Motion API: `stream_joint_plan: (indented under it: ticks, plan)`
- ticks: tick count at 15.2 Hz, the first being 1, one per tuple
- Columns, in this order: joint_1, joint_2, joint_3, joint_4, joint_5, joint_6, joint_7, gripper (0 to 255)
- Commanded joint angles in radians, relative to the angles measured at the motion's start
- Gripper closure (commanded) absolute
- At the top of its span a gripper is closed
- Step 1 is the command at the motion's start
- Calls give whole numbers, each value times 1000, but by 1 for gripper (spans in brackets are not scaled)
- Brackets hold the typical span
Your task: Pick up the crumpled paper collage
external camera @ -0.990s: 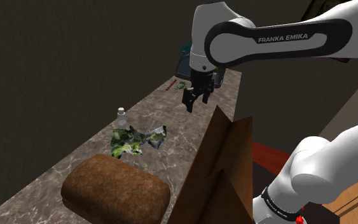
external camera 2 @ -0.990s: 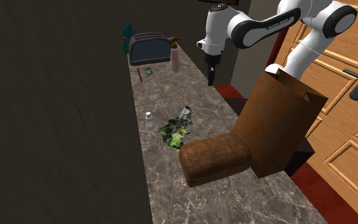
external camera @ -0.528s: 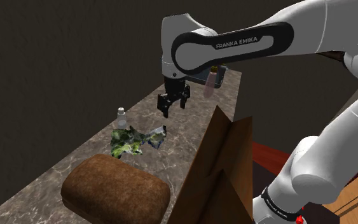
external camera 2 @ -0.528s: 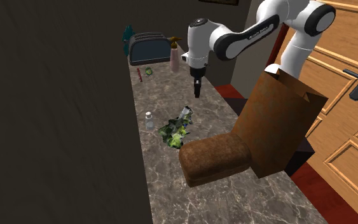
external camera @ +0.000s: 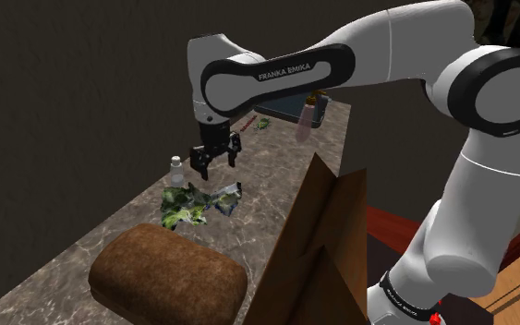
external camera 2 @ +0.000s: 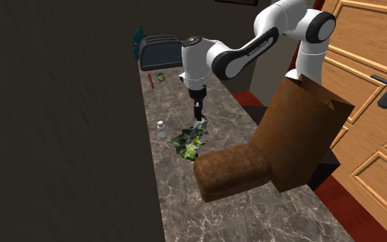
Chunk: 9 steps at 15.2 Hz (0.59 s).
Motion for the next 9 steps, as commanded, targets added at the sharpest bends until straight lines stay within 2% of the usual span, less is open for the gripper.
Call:
stream_joint_plan:
  ticks: [1,4,5,9]
  plan:
    - [20,87,8,89,-14,-11,25,0]
    - [54,216,12,231,-34,-39,52,0]
    - [58,232,12,249,-37,-43,55,0]
    - [58,245,9,215,-41,5,57,0]
